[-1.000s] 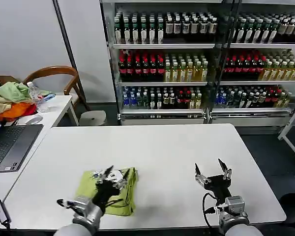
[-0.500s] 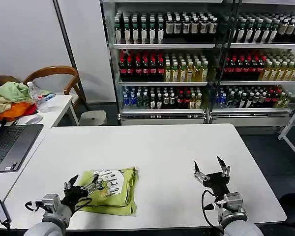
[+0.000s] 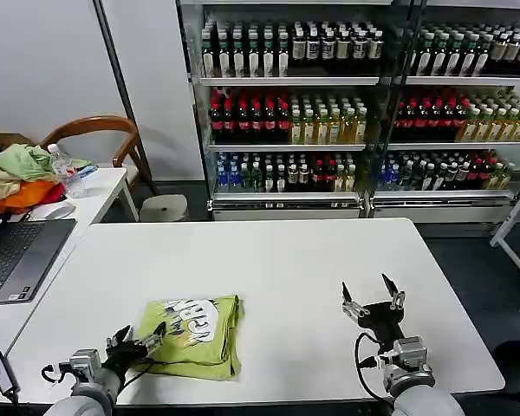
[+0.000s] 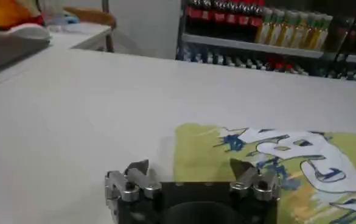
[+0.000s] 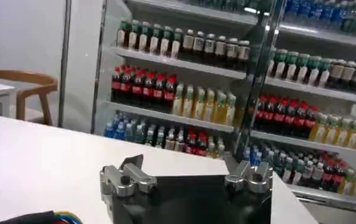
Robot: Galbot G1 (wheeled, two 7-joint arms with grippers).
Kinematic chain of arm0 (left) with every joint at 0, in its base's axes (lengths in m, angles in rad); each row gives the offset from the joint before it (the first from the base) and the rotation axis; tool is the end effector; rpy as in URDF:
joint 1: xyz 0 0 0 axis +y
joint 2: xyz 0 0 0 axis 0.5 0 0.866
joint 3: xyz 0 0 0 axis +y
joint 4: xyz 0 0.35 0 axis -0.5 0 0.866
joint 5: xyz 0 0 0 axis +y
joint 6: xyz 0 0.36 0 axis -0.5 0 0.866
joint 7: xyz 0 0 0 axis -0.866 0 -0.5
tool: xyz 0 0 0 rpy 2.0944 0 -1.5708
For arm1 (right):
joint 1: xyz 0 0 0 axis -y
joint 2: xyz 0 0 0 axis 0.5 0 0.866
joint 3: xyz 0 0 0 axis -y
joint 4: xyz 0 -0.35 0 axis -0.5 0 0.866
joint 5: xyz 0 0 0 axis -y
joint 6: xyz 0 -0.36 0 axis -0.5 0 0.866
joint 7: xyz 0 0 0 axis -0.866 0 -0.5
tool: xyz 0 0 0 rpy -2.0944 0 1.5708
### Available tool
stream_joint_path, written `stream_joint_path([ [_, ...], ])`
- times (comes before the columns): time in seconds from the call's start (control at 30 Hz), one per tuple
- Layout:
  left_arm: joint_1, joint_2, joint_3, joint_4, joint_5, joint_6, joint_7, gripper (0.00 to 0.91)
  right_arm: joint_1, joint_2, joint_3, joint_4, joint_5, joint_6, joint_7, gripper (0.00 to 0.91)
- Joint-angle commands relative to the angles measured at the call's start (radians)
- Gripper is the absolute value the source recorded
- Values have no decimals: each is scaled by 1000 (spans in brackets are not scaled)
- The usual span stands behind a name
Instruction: Fold and organize the clothes.
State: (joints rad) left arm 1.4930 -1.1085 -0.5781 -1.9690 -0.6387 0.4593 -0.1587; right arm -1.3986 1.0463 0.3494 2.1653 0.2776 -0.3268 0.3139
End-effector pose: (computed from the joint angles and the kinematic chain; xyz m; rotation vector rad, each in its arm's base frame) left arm 0.2212 0.1100 -0.3055 -0.0135 -2.5931 0.1599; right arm 0.2227 -0.0296 -0.2460 0.1113 -2.9681 0.3087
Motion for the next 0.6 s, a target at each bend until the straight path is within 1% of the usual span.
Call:
stream_joint_path([
  [0.03, 0, -14, 3, 26, 1, -28, 22, 40, 5, -1, 0, -3, 1, 0, -1, 907],
  [0.3, 4, -25, 23, 19, -1, -34, 22, 50, -1, 0, 4, 3, 0, 0, 0, 907],
  [0.37, 2, -27, 27, 18, 1, -40, 23, 40, -1, 1, 4, 3, 0, 0, -1, 907],
  [0.6, -5, -42, 43, 13, 58, -65, 43, 40, 1, 13, -1, -3, -9, 1, -3, 907],
])
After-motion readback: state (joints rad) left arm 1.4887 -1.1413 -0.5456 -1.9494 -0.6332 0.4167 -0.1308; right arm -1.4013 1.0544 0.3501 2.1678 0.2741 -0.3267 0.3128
